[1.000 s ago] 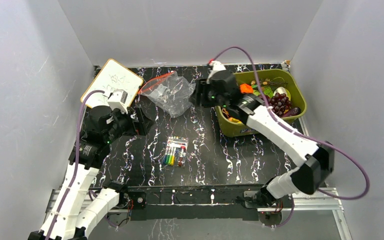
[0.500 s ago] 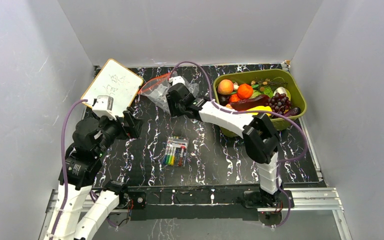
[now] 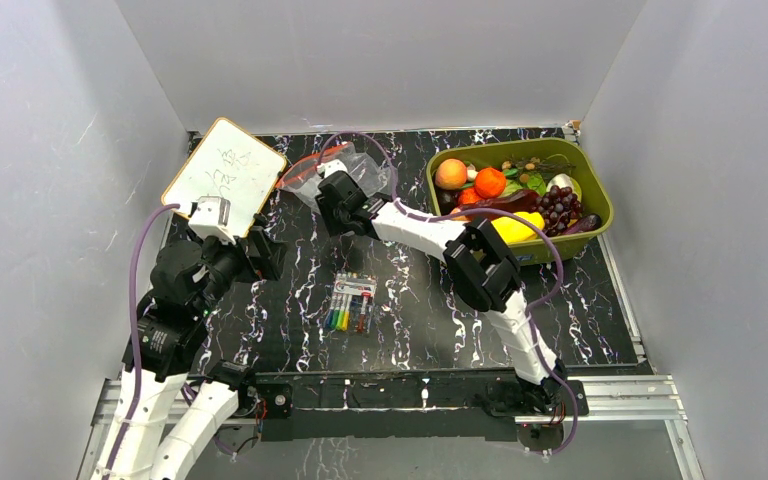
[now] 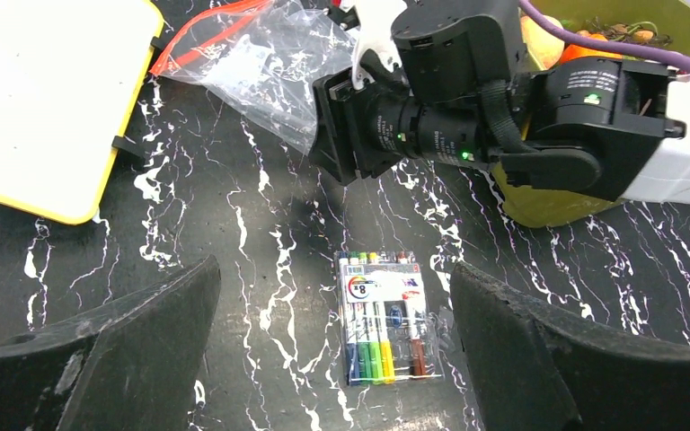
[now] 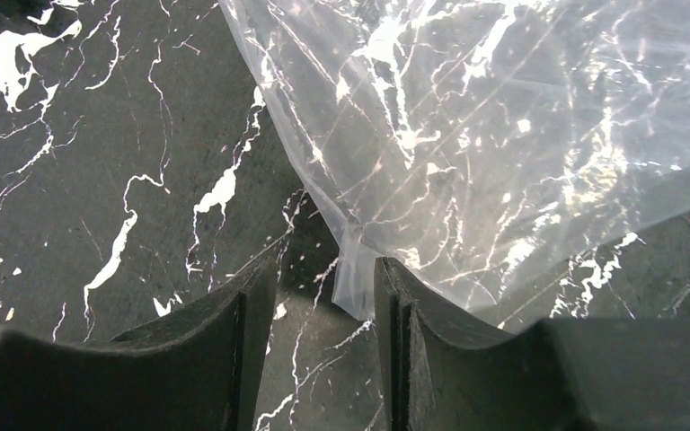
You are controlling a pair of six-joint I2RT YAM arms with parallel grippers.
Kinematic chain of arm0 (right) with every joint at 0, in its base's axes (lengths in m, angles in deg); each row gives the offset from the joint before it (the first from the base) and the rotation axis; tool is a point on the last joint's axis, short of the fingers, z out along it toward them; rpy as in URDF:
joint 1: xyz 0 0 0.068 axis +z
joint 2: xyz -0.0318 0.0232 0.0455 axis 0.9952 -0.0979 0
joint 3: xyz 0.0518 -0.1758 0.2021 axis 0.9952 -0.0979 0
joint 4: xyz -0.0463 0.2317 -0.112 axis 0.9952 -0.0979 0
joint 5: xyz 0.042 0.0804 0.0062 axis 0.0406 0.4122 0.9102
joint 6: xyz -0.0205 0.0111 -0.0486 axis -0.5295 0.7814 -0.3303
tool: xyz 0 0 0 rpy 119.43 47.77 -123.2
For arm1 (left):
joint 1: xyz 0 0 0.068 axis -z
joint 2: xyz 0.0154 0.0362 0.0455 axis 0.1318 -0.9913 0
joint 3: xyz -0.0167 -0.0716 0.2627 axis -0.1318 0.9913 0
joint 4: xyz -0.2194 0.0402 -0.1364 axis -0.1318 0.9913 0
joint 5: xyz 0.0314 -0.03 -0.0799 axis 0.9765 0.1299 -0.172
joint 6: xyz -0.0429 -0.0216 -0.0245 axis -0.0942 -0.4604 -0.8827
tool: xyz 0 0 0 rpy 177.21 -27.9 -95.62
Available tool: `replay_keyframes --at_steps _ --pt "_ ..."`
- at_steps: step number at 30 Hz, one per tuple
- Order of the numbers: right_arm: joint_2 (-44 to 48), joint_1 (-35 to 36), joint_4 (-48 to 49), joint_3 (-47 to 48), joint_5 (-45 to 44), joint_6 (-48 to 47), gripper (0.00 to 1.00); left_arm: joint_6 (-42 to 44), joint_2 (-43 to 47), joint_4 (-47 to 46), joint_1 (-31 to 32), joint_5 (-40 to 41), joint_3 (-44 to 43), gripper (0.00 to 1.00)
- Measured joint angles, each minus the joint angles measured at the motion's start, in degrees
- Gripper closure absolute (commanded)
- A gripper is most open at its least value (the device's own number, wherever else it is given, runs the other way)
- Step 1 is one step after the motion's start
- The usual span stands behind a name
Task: Place the food in the zip-top bag and seal the zipper
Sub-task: Pick up the zipper food storage bag at the center of the board.
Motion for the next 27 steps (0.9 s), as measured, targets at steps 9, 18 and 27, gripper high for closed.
replay_keyframes --at_steps 9,18,27 --pt "-3.69 0.00 0.24 2.08 -1.16 -2.93 0.61 -0.39 -0.04 -0.28 0.00 0.48 0.00 0.02" --pt "-3.93 0.00 0.87 2.08 -3.17 -6.49 1.00 -0.17 -0.28 -1.70 0.00 -0.02 1.49 0.03" --pt "1.29 0.00 1.27 -5.51 0.74 -8.33 1.00 0.74 -0.92 -2.84 0.00 -4.33 2.95 0.09"
